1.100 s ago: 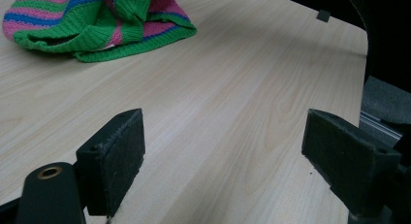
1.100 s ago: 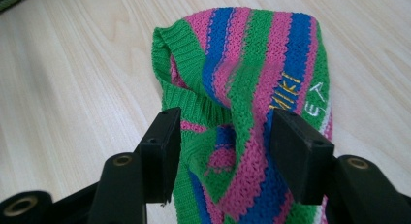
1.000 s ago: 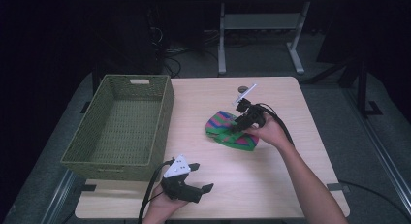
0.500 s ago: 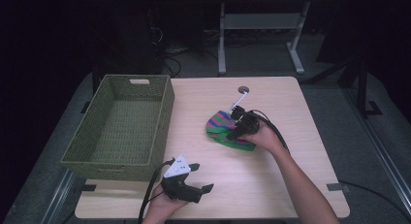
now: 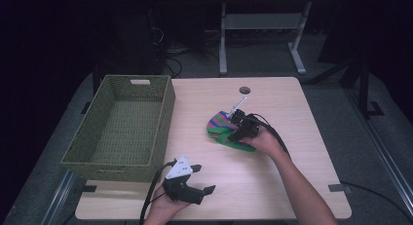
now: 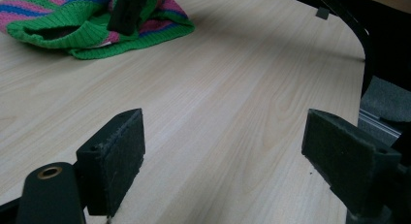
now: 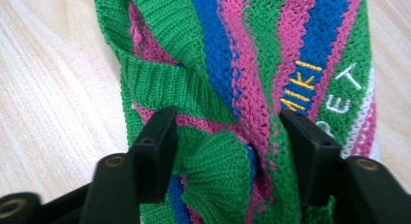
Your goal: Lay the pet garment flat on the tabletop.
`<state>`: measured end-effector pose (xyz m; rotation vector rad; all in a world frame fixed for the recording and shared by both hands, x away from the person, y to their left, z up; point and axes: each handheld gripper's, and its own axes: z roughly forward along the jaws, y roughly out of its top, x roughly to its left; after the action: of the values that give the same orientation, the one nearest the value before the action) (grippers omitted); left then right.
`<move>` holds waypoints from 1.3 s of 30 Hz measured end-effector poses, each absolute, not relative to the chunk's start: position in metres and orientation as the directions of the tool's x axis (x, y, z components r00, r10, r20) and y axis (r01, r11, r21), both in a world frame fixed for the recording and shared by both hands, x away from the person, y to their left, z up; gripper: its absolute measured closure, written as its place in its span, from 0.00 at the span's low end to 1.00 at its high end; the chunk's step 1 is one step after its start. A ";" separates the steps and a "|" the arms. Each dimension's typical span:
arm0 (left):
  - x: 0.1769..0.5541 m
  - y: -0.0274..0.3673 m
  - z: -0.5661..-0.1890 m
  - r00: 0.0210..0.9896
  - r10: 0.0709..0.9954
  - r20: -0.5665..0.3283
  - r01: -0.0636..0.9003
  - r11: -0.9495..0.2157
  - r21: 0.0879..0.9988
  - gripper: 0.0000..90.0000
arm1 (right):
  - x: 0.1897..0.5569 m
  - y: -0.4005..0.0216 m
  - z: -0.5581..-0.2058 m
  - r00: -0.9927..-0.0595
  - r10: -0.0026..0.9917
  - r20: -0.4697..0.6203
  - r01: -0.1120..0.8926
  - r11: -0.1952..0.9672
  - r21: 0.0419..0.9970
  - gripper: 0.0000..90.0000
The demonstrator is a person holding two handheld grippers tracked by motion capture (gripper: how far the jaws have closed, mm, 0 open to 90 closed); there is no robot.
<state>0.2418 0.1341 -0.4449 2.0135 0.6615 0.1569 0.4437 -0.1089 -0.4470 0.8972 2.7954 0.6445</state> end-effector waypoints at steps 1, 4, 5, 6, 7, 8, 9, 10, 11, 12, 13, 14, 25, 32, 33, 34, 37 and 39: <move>0.242 0.134 -0.445 0.844 0.512 -0.160 0.388 -0.377 0.841 0.17 | 0.444 -0.109 -0.447 -0.812 0.584 0.003 0.527 0.730 0.435 0.51; 0.242 0.134 -0.445 0.843 0.514 -0.161 0.389 -0.375 0.842 0.17 | 0.444 -0.108 -0.446 -0.811 0.585 -0.004 0.526 0.732 0.433 0.61; 0.242 0.134 -0.445 0.843 0.513 -0.160 0.389 -0.376 0.841 0.17 | 0.444 -0.108 -0.445 -0.812 0.583 -0.009 0.523 0.735 0.433 0.63; 0.242 0.134 -0.445 0.843 0.514 -0.161 0.389 -0.376 0.841 0.17 | 0.444 -0.108 -0.445 -0.814 0.581 -0.011 0.519 0.737 0.433 0.66; 0.242 0.134 -0.445 0.843 0.514 -0.160 0.389 -0.377 0.840 0.17 | 0.444 -0.108 -0.445 -0.814 0.581 -0.011 0.520 0.737 0.432 0.67; 0.242 0.134 -0.445 0.843 0.514 -0.160 0.389 -0.377 0.840 0.17 | 0.445 -0.108 -0.445 -0.813 0.583 -0.010 0.522 0.736 0.431 0.70; 0.242 0.134 -0.445 0.843 0.514 -0.157 0.388 -0.380 0.839 0.17 | 0.445 -0.108 -0.445 -0.813 0.583 -0.010 0.522 0.736 0.431 0.70; 0.242 0.135 -0.445 0.843 0.514 -0.157 0.388 -0.380 0.839 0.17 | 0.445 -0.109 -0.445 -0.810 0.586 -0.009 0.525 0.733 0.432 0.73; 0.242 0.135 -0.445 0.842 0.515 -0.160 0.390 -0.376 0.841 0.17 | 0.446 -0.110 -0.445 -0.806 0.592 -0.007 0.530 0.726 0.438 0.75; 0.242 0.135 -0.445 0.842 0.515 -0.160 0.390 -0.376 0.841 0.17 | 0.446 -0.111 -0.444 -0.803 0.596 -0.001 0.536 0.723 0.437 0.76; 0.242 0.135 -0.445 0.841 0.516 -0.160 0.392 -0.378 0.839 0.17 | 0.447 -0.112 -0.444 -0.804 0.595 0.006 0.537 0.720 0.440 0.77; 0.243 0.136 -0.445 0.842 0.516 -0.159 0.391 -0.379 0.839 0.17 | 0.447 -0.113 -0.444 -0.803 0.596 0.011 0.538 0.716 0.444 0.78; 0.243 0.137 -0.445 0.839 0.519 -0.162 0.394 -0.376 0.839 0.17 | 0.447 -0.126 -0.429 -0.791 0.608 0.065 0.557 0.672 0.489 0.81; 0.243 0.136 -0.445 0.839 0.519 -0.164 0.395 -0.373 0.840 0.17 | 0.445 -0.139 -0.414 -0.785 0.611 0.099 0.566 0.643 0.517 0.81; 0.244 0.136 -0.445 0.840 0.519 -0.160 0.392 -0.376 0.839 0.17 | 0.444 -0.140 -0.413 -0.784 0.613 0.098 0.567 0.642 0.517 0.82; 0.244 0.136 -0.445 0.838 0.520 -0.165 0.397 -0.375 0.838 0.17 | 0.444 -0.142 -0.410 -0.786 0.611 0.099 0.565 0.643 0.517 0.82; 0.244 0.137 -0.445 0.837 0.522 -0.165 0.398 -0.373 0.838 0.17 | 0.444 -0.148 -0.403 -0.781 0.615 0.108 0.567 0.626 0.535 0.82; 0.244 0.138 -0.445 0.834 0.524 -0.171 0.402 -0.366 0.839 0.17 | 0.444 -0.151 -0.397 -0.779 0.615 0.122 0.570 0.615 0.545 0.82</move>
<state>0.2442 0.1381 -0.4449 2.0033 0.6833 0.1526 0.4442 -0.1514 -0.3975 1.0120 2.7528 0.8875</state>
